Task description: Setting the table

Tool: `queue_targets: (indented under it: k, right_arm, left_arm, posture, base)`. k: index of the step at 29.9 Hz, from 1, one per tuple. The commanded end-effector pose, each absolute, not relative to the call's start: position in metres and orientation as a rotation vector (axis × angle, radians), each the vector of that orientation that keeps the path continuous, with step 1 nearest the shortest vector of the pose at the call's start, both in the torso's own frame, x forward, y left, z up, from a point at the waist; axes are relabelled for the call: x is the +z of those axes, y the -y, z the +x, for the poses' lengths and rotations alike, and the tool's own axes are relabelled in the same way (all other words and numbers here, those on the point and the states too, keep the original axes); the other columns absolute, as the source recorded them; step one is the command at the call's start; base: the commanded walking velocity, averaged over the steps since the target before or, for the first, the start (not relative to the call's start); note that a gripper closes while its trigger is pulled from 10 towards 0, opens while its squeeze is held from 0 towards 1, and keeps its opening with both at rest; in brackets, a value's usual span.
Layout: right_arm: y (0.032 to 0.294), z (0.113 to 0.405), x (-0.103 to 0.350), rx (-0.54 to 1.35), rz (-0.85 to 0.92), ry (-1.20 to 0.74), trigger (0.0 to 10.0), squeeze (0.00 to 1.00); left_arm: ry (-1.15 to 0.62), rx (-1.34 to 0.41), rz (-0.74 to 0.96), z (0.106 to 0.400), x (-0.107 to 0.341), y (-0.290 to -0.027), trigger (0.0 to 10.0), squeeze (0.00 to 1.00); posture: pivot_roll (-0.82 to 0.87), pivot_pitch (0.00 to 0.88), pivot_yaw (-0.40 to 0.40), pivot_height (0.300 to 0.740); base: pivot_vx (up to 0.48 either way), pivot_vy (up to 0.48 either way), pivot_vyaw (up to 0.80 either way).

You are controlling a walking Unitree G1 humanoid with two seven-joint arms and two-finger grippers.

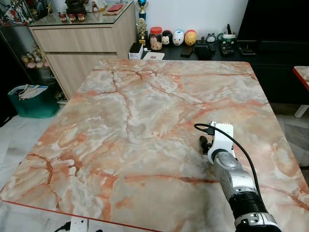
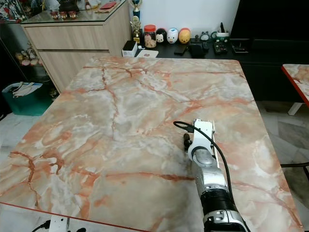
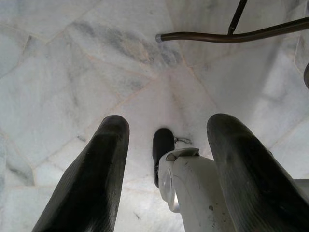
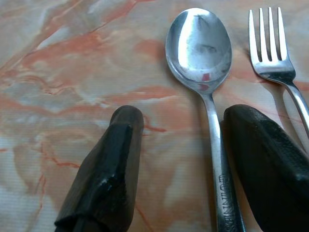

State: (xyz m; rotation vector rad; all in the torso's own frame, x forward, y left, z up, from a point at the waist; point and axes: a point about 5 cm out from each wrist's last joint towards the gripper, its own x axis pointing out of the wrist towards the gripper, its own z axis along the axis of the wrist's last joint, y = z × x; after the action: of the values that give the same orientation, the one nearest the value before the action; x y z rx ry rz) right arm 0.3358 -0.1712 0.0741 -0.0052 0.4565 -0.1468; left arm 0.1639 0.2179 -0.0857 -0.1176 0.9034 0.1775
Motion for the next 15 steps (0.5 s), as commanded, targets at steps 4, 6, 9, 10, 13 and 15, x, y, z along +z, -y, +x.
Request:
queue_targets:
  k: [4, 6, 9, 10, 13, 15]
  right_arm:
    - [0.1667, 0.3326, 0.0656, -0.129, -0.007, -0.5, 0.0, 0.0]
    - [0.1663, 0.3325, 0.0653, -0.127, -0.006, -0.501, 0.0, 0.0]
    - [0.1651, 0.3324, 0.0652, -0.121, -0.004, -0.499, 0.0, 0.0]
    - [0.1651, 0.3324, 0.0652, -0.121, -0.004, -0.499, 0.0, 0.0]
    - [0.1643, 0.3324, 0.0654, -0.118, -0.003, -0.499, 0.0, 0.0]
    - [0.1625, 0.3325, 0.0652, -0.108, 0.001, -0.498, 0.0, 0.0]
  left_arm:
    - [-0.923, 0.176, -0.11, 0.1591, -0.0876, -0.2193, 10.0, 0.0]
    - [-0.923, 0.176, -0.109, 0.1591, -0.0876, -0.2194, 10.0, 0.0]
    - [-0.923, 0.176, -0.108, 0.1593, -0.0875, -0.2196, 10.0, 0.0]
    - [-0.923, 0.176, -0.108, 0.1593, -0.0875, -0.2196, 10.0, 0.0]
    - [-0.922, 0.176, -0.107, 0.1594, -0.0874, -0.2198, 10.0, 0.0]
    - [-0.922, 0.176, -0.107, 0.1595, -0.0873, -0.2199, 10.0, 0.0]
  posture:
    - [-0.09, 0.0, 0.053, 0.74]
    - [-0.09, 0.0, 0.053, 0.74]
    - [-0.09, 0.0, 0.054, 0.74]
    - [-0.09, 0.0, 0.054, 0.74]
    - [-0.09, 0.0, 0.054, 0.74]
    - [-0.09, 0.0, 0.055, 0.74]
  base:
    - [0.0, 0.0, 0.0]
    - [0.0, 0.0, 0.0]
    - [0.0, 0.0, 0.0]
    - [0.0, 0.0, 0.0]
    - [0.0, 0.0, 0.0]
    - [0.0, 0.0, 0.0]
